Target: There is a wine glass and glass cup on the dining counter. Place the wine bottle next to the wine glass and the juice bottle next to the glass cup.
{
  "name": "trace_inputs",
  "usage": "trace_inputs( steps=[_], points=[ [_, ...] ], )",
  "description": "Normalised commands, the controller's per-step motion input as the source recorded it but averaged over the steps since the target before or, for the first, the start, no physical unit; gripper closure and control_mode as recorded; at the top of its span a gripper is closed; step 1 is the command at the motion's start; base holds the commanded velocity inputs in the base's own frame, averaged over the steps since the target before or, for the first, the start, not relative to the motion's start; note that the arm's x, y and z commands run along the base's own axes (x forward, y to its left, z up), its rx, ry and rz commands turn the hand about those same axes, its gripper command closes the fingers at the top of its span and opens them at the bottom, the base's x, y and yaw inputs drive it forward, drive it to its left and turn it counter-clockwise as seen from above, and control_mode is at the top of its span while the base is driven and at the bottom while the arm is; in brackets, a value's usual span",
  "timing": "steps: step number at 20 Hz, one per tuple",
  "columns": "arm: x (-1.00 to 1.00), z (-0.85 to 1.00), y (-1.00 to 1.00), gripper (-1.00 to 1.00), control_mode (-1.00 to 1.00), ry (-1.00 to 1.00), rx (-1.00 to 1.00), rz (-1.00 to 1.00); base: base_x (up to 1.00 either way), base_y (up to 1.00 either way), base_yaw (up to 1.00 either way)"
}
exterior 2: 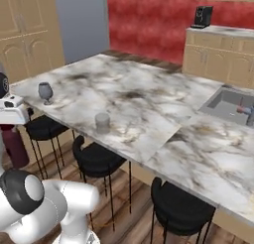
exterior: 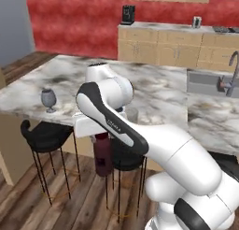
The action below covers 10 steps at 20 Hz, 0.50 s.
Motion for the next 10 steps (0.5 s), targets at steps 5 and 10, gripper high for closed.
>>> trace_inputs(
  steps=[5,10],
  points=[
    [0.0,0.0,0.0,1.0,1.0,0.0,0.0,0.0,0.55,0.01,-0.46],
    [0.0,0.0,0.0,1.0,1.0,0.0,0.0,0.0,0.53,0.0,-0.48]
  ],
)
